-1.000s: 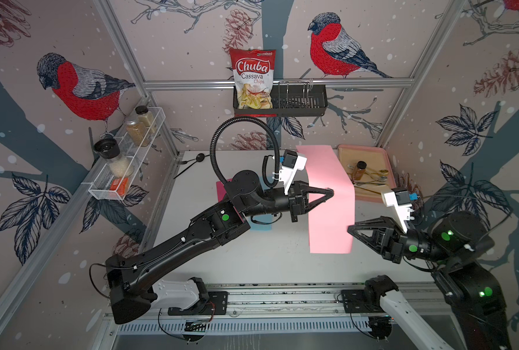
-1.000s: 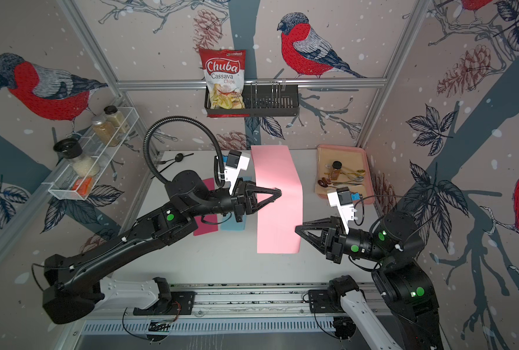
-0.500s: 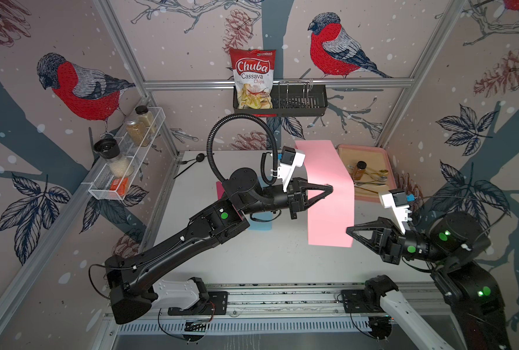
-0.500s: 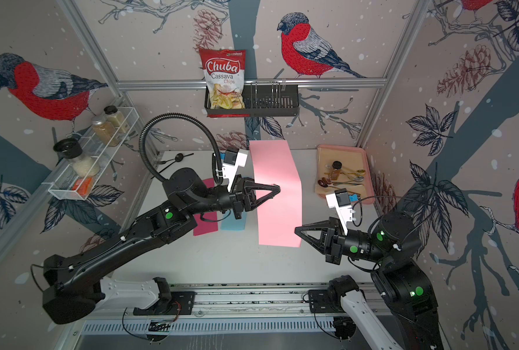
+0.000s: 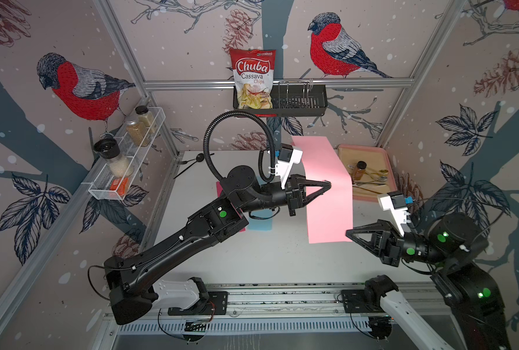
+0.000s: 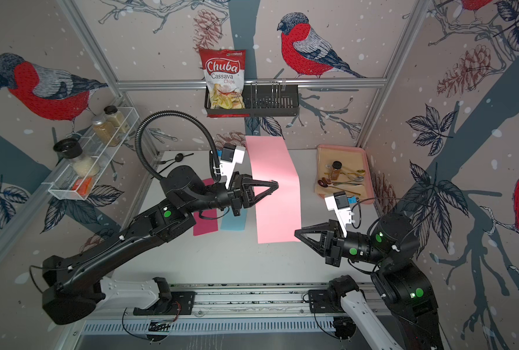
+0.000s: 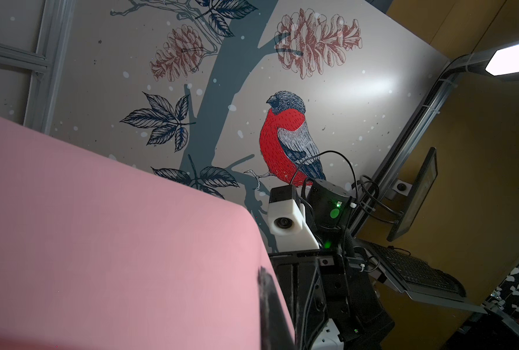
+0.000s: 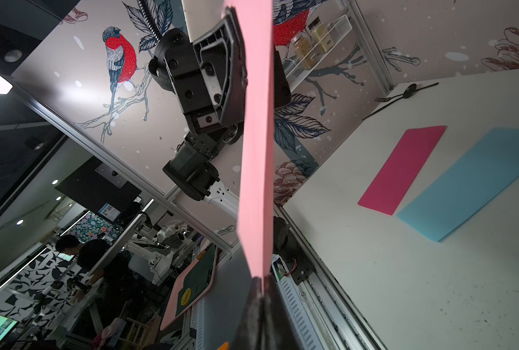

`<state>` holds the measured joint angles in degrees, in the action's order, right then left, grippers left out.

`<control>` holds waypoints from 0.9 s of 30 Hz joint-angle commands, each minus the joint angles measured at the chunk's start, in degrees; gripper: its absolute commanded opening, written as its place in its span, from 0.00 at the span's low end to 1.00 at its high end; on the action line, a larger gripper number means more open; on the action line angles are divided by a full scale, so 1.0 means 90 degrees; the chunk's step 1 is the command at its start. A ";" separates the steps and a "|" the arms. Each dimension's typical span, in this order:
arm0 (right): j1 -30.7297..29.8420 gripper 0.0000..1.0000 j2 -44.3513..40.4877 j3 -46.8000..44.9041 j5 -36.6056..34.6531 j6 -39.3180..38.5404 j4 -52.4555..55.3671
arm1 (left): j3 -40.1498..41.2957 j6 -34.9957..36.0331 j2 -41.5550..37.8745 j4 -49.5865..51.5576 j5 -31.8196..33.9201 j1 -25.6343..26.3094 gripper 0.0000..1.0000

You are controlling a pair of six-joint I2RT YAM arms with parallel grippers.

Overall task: Fold the rectangular paper in half along the long edge
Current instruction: Fold the paper.

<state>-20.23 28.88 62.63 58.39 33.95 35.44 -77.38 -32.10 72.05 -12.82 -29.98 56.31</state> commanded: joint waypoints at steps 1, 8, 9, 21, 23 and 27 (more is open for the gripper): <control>-0.0008 0.14 -0.0017 0.0026 -0.0044 -0.0105 0.0053 | -0.0064 0.0071 0.0007 -0.0123 -0.0062 -0.0045 0.00; -0.0030 0.11 -0.0016 0.0050 -0.0097 -0.0145 0.0155 | -0.0083 0.0077 -0.0008 -0.0138 -0.0078 -0.0094 0.00; -0.0037 0.12 -0.0011 0.0044 -0.0113 -0.0174 0.0205 | -0.0080 0.0078 -0.0013 -0.0138 -0.0083 -0.0104 0.00; -0.0055 0.00 -0.0045 0.0040 -0.0133 -0.0222 0.0242 | -0.0078 0.0069 0.0001 -0.0151 -0.0128 -0.0163 0.00; -0.0052 0.00 -0.0045 0.0070 -0.0141 -0.0241 0.0242 | -0.0057 0.0063 -0.0029 -0.0158 -0.0118 -0.0163 0.00; -0.0082 0.14 0.0037 0.0111 -0.0321 -0.0366 0.0396 | 0.0021 0.0066 -0.0079 -0.0151 -0.0101 -0.0207 0.00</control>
<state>-20.71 28.71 63.09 57.08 32.51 38.24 -77.56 -31.94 71.83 -12.84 -30.24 54.81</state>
